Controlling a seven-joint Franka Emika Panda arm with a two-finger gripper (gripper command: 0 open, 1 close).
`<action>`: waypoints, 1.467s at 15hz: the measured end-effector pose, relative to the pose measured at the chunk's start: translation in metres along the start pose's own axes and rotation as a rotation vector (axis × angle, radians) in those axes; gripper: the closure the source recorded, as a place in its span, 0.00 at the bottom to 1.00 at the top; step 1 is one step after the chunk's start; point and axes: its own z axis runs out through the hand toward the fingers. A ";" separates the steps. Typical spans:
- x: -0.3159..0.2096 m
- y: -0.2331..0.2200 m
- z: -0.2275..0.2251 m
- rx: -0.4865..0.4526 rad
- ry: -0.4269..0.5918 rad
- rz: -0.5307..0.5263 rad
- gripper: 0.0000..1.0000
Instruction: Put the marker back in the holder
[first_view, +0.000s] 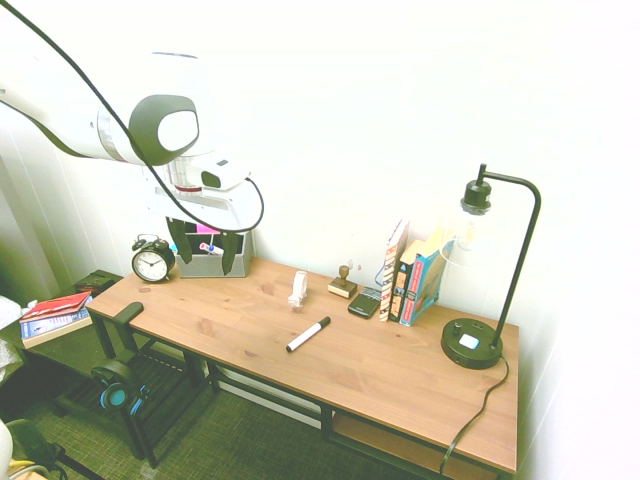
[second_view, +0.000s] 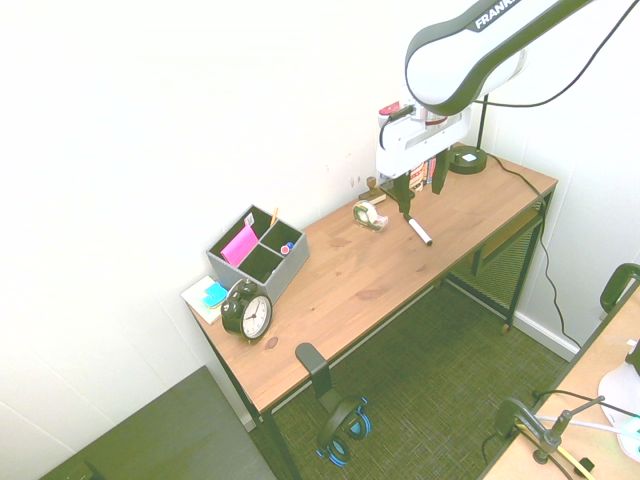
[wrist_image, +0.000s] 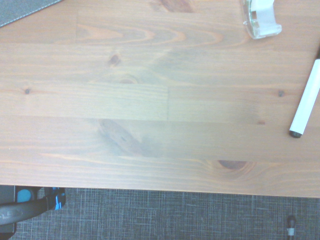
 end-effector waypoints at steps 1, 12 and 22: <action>0.000 0.000 0.000 -0.001 -0.001 0.000 0.00; 0.061 -0.004 0.099 0.035 0.064 0.308 0.00; 0.173 0.017 0.168 -0.017 0.038 0.363 0.00</action>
